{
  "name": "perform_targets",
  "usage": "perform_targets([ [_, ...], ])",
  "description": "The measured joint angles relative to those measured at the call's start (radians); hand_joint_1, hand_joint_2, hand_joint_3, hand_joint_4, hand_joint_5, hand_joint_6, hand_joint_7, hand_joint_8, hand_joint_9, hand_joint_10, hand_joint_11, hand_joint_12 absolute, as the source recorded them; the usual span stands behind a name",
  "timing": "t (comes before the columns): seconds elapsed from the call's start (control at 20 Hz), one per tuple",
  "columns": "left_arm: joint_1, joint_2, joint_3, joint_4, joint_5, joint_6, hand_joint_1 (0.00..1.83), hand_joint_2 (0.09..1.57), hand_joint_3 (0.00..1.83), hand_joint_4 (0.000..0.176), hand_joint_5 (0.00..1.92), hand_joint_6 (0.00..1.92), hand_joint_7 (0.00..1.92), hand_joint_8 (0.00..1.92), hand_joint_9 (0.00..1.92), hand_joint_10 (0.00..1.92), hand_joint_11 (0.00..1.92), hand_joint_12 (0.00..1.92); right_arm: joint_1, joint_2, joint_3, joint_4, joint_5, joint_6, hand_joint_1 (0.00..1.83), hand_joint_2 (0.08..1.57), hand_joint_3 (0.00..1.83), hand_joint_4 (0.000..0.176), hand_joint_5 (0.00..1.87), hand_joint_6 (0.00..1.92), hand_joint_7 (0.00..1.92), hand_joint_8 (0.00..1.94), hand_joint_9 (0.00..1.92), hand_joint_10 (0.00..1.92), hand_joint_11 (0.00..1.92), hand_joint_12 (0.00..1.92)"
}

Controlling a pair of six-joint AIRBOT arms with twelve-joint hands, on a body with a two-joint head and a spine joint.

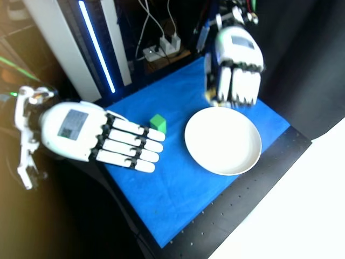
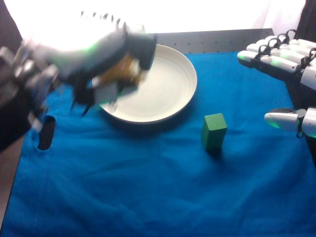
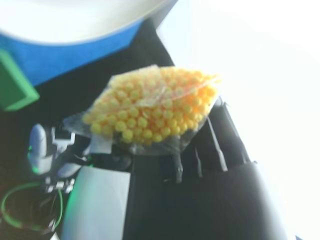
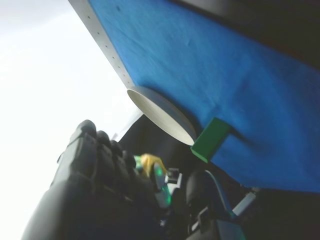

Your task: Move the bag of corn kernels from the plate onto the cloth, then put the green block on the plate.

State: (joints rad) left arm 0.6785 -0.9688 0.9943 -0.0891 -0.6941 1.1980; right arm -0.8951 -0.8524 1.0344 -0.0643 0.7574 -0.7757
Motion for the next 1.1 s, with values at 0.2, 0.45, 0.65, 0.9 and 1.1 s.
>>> perform_targets([
  [0.2, 0.161, 0.041, -0.088, 0.019, -0.114, -0.087, 1.02, 1.36, 0.0, 0.0, 0.55, 1.61, 0.23, 1.02, 0.27, 1.42, 0.27, 1.73, 0.0, 0.0, -0.011, 0.002, 0.0, 0.001, 0.5, 1.33, 0.0, 0.0, 0.0, 0.0, 0.0, 0.0, 0.0, 0.0, 0.0, 0.0],
  [0.45, 0.238, 0.006, -0.083, -0.006, -0.139, -0.156, 0.56, 1.23, 0.0, 0.071, 0.07, 0.15, 0.04, 0.06, 0.03, 0.14, 0.0, 0.6, 0.0, 0.0, -0.013, 0.011, 0.0, 0.001, 0.55, 1.33, 0.0, 0.0, 0.0, 0.0, 0.0, 0.0, 0.0, 0.0, 0.0, 0.0],
  [0.65, 0.254, 0.007, -0.082, -0.027, -0.144, -0.158, 0.21, 0.97, 0.0, 0.151, 0.0, 0.0, 0.0, 0.0, 0.0, 0.0, 0.0, 0.0, 0.0, 0.0, -0.02, 0.011, 0.0, 0.002, 0.35, 1.36, 0.01, 0.0, 0.0, 0.0, 0.0, 0.0, 0.0, 0.0, 0.04, 0.02],
  [0.9, 0.281, 0.038, -0.088, -0.071, -0.211, -0.154, 0.18, 1.02, 0.0, 0.148, 0.0, 0.0, 0.0, 0.0, 0.0, 0.0, 0.0, 0.0, 0.0, 0.001, -0.02, -0.121, 0.002, 0.102, 0.49, 1.26, 0.0, 0.0, 0.0, 0.0, 0.0, 0.0, 0.0, 0.0, 0.0, 0.0],
  [1.1, 0.301, 0.064, -0.087, -0.18, -0.286, -0.107, 0.19, 1.08, 0.01, 0.163, 0.0, 0.0, 0.0, 0.0, 0.0, 0.0, 0.0, 0.0, 0.001, -0.04, 0.025, -0.211, 0.007, 0.208, 0.64, 1.18, 0.0, 0.013, 0.0, 0.0, 0.0, 0.0, 0.0, 0.0, 0.01, 0.22],
])
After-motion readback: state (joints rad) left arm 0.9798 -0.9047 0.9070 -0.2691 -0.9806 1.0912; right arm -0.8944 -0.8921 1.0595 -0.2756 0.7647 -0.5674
